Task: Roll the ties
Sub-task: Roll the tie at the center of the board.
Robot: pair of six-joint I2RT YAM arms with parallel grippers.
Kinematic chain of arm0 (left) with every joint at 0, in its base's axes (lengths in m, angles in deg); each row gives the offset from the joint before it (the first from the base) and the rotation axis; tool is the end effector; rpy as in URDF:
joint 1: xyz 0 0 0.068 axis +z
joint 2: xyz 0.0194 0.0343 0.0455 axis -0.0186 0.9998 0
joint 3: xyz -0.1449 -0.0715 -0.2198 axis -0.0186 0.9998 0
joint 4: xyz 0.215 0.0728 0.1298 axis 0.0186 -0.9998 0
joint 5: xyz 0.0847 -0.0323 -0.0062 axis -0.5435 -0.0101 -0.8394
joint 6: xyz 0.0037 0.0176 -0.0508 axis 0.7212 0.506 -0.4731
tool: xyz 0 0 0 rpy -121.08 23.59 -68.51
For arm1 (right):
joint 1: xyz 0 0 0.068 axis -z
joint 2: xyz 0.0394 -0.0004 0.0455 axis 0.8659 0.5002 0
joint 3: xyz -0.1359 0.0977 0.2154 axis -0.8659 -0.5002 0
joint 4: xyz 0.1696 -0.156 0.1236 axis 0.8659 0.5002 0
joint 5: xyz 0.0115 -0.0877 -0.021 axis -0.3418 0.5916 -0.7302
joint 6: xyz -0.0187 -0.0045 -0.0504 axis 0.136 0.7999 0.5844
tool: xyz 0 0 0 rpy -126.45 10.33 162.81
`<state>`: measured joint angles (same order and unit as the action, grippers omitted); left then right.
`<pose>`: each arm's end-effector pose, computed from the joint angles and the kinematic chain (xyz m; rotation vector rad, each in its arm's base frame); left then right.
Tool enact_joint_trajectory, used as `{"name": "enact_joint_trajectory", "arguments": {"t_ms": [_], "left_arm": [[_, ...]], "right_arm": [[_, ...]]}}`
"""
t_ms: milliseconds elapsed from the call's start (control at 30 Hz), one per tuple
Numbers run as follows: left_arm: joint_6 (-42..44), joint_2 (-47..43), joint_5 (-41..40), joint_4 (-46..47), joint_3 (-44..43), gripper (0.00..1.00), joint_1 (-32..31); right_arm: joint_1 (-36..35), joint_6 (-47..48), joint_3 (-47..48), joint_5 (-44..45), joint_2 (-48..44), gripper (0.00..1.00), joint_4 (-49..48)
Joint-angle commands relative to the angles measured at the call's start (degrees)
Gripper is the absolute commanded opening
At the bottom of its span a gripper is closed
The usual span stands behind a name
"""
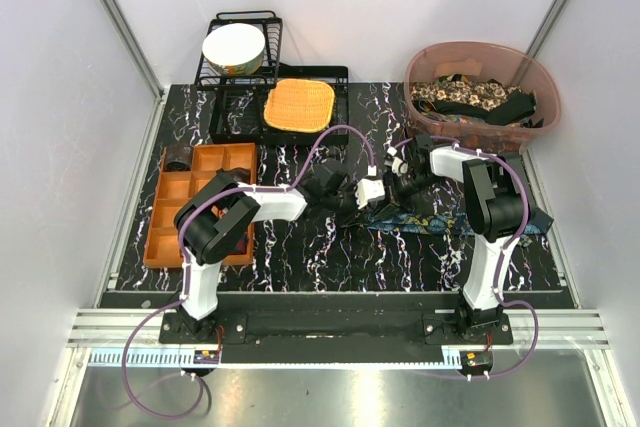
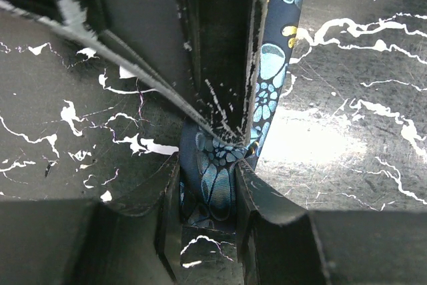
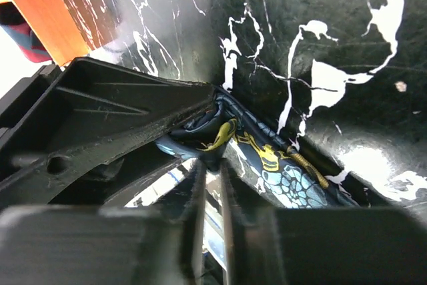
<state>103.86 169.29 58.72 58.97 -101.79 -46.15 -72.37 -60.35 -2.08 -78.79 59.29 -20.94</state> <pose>0.2732 -0.2985 0.1370 1.5068 1.7433 -0.7815 0.3384 0.1012 0.1235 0.1547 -2.8237 -1.2549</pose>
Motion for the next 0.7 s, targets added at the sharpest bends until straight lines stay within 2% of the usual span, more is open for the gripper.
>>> {"name": "enact_joint_trajectory", "arguments": {"t_ms": [0, 67, 200, 333, 433, 667], "left_arm": [[-1.4, 2.3, -5.6, -8.7, 2.1, 0.27, 0.3], [-1.8, 2.0, -5.0, -7.3, 2.6, 0.35, 0.5], [-4.7, 1.5, 2.2, -1.6, 5.0, 0.5, 2.3], [-6.8, 1.5, 7.5, 7.0, 7.1, 0.59, 4.0], [-9.3, 1.4, 11.3, 18.8, 9.7, 0.62, 4.6], [-12.5, 4.1, 14.9, 30.6, 10.7, 0.69, 4.5]], "right_arm": [[-0.4, 0.1, 0.9, 2.1, -0.1, 0.0, -1.0], [-0.4, 0.5, 1.3, 4.3, 0.9, 0.0, -0.5], [-0.3, 1.7, 1.6, 9.1, 2.4, 0.0, 1.7], [-0.4, 1.9, 2.0, 12.1, 4.0, 0.0, 2.5], [-0.5, 2.6, 3.1, 13.6, 5.2, 0.0, 3.2], [-1.2, 5.1, 4.8, 15.0, 6.7, 0.0, 5.3]]}}
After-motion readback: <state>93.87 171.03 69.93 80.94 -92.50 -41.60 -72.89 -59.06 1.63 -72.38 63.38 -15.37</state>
